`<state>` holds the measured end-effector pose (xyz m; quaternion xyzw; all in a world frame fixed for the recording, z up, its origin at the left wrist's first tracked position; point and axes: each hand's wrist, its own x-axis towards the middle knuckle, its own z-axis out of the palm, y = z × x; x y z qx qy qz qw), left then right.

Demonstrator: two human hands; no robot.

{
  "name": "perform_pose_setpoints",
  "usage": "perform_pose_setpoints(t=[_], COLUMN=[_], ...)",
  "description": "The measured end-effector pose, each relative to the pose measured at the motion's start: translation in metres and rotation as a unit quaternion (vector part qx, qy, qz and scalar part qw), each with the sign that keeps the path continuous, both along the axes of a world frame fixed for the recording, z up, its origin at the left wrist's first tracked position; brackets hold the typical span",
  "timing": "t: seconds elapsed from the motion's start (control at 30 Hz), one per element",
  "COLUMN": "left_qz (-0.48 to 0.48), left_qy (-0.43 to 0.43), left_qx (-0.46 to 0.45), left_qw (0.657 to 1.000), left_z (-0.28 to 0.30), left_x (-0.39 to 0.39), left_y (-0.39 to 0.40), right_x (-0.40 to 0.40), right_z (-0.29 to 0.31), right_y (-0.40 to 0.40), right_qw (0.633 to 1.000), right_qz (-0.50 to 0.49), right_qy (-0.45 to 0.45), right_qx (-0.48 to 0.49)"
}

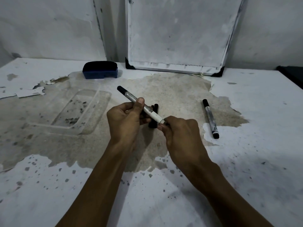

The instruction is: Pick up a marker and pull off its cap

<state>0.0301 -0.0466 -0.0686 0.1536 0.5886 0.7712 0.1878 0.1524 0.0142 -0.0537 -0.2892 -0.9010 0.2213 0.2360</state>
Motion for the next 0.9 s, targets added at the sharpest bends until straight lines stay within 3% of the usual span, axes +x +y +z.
perform_pose_setpoints(t=[0.17,0.27,0.33,0.5,0.9], left_qz=[0.067,0.106,0.099,0.066,0.004], left_qy=[-0.026,-0.038,-0.032,-0.051,-0.022], left_qx=[0.0,0.015,0.023,0.026,-0.003], left_qw=[0.997,0.994,0.994,0.996,1.0], left_z=[-0.002,-0.001,-0.002,-0.006,-0.002], left_x=[0.001,-0.008,-0.012,-0.018,-0.014], left_y=[0.001,-0.003,-0.007,-0.01,-0.01], right_x=[0.004,0.012,0.023,0.042,0.041], right_z=[0.0,0.005,0.008,0.006,0.005], right_y=[-0.004,0.001,0.008,0.023,0.026], right_qw=[0.998,0.998,0.997,0.979,0.976], right_qz=[-0.022,-0.032,-0.065,-0.162,-0.165], right_qy=[-0.009,0.033,0.026,-0.124,-0.143], right_qx=[0.063,0.046,0.024,0.001,0.0])
